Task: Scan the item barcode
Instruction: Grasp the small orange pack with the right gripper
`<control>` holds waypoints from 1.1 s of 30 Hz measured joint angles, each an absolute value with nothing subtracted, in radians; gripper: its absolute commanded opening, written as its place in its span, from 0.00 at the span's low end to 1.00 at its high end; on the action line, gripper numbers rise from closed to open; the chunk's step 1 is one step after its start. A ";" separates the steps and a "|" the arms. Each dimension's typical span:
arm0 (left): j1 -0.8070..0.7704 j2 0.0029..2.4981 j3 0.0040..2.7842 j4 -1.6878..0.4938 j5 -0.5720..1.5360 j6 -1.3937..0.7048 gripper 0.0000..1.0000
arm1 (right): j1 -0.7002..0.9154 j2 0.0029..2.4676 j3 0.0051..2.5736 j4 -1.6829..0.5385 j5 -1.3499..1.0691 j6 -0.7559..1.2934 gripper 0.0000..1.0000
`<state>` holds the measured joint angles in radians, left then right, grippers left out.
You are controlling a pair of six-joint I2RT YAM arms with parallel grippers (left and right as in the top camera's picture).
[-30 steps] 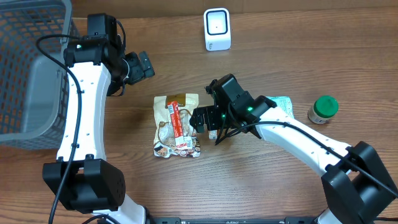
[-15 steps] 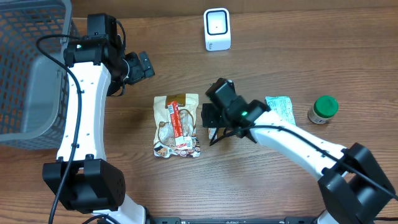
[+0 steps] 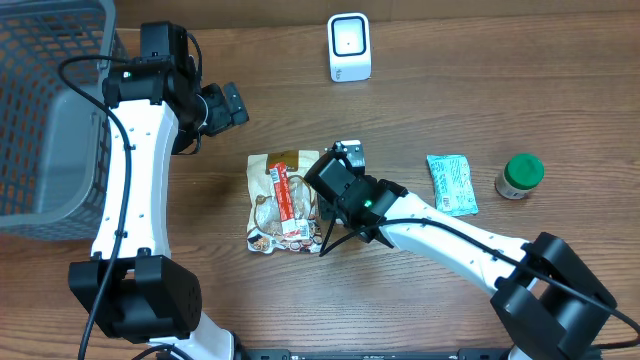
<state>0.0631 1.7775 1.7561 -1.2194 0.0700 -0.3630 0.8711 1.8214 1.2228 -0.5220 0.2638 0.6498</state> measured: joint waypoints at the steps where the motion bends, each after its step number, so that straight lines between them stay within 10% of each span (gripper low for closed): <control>1: 0.064 1.777 1.756 -1.219 0.070 -0.363 1.00 | 0.871 1.827 1.223 -0.522 0.267 0.650 0.57; 22: 0.064 1.777 1.756 -1.219 0.070 -0.363 0.99 | 0.871 1.895 1.223 -0.539 0.220 0.654 0.47; 29: 0.063 1.777 1.756 -1.219 0.070 -0.363 1.00 | 0.871 1.928 1.223 -0.543 0.218 0.649 0.20; 31: 0.063 1.777 1.756 -1.219 0.070 -0.363 1.00 | 0.871 1.928 1.223 -0.542 0.219 0.655 0.21; 33: 0.064 1.777 1.756 -1.219 0.070 -0.363 1.00 | 0.871 1.928 1.223 -0.543 0.218 0.654 0.47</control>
<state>0.0635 1.7775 1.7561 -1.2194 0.0700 -0.3630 0.8711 1.9278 1.2228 -0.5426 0.2180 0.6544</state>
